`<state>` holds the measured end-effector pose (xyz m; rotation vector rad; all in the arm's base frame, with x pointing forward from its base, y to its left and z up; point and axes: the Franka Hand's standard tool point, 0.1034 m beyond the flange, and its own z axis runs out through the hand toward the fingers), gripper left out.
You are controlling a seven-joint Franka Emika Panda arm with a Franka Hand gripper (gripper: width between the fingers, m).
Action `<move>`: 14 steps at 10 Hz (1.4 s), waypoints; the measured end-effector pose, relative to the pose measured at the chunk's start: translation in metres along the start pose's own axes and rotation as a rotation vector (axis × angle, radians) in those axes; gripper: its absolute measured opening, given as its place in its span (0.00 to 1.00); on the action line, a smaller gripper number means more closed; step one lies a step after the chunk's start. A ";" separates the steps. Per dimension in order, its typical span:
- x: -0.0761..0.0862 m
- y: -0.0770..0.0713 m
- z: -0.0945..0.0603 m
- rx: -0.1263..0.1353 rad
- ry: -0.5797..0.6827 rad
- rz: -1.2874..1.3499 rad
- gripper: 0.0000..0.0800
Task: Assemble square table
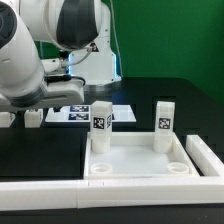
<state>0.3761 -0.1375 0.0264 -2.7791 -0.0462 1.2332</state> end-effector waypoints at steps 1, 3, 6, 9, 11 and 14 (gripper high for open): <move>0.000 -0.001 0.000 -0.002 0.000 -0.005 0.81; 0.001 -0.002 0.000 -0.005 -0.001 -0.017 0.81; -0.006 0.005 0.009 -0.005 -0.031 -0.033 0.81; -0.008 0.008 0.027 0.001 -0.043 -0.031 0.81; -0.007 0.004 0.036 -0.001 -0.064 -0.030 0.81; -0.006 0.001 0.036 -0.004 -0.065 -0.050 0.66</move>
Offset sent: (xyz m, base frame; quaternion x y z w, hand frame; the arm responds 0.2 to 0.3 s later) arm 0.0000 0.0000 0.0000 0.0000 0.0000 0.0000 1.0000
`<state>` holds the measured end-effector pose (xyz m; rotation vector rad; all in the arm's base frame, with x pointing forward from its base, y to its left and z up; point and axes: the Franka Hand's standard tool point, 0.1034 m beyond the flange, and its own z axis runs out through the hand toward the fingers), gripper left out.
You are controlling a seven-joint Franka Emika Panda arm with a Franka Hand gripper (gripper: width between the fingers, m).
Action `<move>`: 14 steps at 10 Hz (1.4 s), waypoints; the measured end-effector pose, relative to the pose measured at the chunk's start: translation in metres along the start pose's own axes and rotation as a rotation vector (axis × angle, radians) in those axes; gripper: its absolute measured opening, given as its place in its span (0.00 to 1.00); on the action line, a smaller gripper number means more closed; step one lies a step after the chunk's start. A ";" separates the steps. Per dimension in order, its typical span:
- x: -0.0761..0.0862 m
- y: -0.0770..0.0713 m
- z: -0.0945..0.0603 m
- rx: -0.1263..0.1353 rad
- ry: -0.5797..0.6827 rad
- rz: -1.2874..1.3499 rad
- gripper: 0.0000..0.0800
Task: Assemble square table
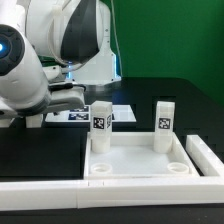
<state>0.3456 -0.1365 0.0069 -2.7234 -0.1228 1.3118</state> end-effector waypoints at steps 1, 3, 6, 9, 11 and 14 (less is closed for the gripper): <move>0.000 -0.001 0.000 -0.001 0.000 -0.003 0.49; 0.001 -0.002 0.000 -0.004 -0.001 -0.008 0.36; 0.001 -0.003 -0.001 -0.007 -0.002 -0.016 0.36; -0.011 -0.005 -0.035 -0.002 -0.025 -0.081 0.36; -0.011 -0.005 -0.035 -0.002 -0.025 -0.081 0.36; -0.011 -0.005 -0.035 -0.002 -0.025 -0.081 0.36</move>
Offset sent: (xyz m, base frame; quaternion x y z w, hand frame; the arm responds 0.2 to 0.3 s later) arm 0.0000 0.0000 0.0000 0.0000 0.0000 0.0000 1.0000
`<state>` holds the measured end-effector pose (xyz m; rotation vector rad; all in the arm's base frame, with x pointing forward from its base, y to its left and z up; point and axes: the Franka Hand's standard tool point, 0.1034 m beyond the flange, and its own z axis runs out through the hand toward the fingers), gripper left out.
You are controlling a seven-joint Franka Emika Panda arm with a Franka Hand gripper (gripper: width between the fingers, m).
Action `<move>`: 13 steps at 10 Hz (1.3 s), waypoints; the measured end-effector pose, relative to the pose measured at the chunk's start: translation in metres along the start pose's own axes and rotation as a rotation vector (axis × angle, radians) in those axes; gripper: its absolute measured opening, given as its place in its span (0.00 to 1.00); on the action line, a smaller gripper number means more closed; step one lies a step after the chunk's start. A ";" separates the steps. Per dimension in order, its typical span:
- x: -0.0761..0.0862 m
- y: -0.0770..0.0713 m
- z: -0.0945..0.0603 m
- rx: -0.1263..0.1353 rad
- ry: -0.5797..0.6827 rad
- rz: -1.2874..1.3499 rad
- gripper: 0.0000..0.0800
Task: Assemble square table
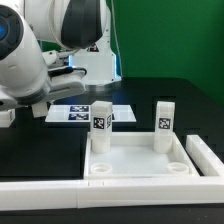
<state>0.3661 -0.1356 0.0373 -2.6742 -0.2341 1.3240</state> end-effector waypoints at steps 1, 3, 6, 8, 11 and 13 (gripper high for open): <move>0.000 0.000 0.000 0.000 0.000 0.000 0.36; 0.000 0.000 0.000 0.000 0.000 0.000 0.36; -0.002 -0.001 -0.003 0.001 -0.009 -0.005 0.36; -0.009 -0.006 -0.058 -0.027 0.072 -0.043 0.36; -0.023 -0.007 -0.115 -0.083 0.239 -0.079 0.36; -0.020 -0.005 -0.113 -0.089 0.371 -0.080 0.36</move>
Offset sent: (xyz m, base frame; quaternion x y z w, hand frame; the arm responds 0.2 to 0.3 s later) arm 0.0000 0.0000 0.0000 0.0000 0.0000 0.0000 1.0000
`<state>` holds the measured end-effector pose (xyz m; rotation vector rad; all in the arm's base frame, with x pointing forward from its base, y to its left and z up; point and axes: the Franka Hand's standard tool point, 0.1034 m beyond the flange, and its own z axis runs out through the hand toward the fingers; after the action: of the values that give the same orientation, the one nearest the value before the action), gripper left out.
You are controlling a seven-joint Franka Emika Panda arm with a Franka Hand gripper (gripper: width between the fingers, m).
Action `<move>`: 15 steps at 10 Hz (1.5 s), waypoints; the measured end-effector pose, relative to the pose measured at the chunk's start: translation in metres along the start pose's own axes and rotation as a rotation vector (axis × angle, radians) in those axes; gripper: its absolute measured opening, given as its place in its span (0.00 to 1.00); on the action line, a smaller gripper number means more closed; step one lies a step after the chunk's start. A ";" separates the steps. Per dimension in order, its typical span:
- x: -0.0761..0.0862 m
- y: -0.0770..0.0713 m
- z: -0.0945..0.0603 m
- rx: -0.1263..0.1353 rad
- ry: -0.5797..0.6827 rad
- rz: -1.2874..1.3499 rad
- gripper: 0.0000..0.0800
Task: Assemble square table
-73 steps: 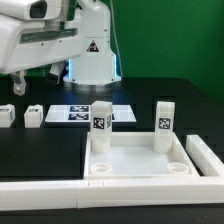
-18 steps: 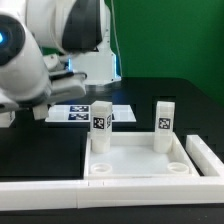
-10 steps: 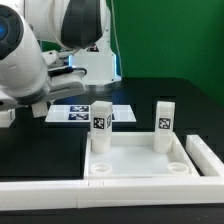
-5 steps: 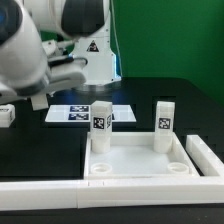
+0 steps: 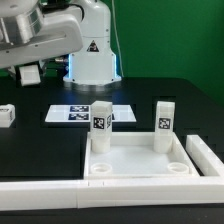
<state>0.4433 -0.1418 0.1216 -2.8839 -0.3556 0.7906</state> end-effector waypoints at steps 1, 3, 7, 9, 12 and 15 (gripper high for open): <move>0.006 -0.001 -0.005 -0.004 0.041 0.005 0.36; 0.036 -0.013 -0.040 -0.002 0.150 0.016 0.36; 0.110 -0.048 -0.117 -0.094 0.476 0.079 0.36; 0.107 -0.039 -0.113 -0.125 0.609 0.065 0.36; 0.111 -0.028 -0.116 -0.197 0.779 0.063 0.36; 0.141 -0.086 -0.117 -0.230 1.013 0.119 0.36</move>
Offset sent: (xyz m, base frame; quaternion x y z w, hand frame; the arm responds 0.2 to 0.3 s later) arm 0.0977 0.0439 0.0412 0.0037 0.1932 0.0452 0.9801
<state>0.6043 -0.0296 0.1689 -3.0554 -0.1426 -0.7707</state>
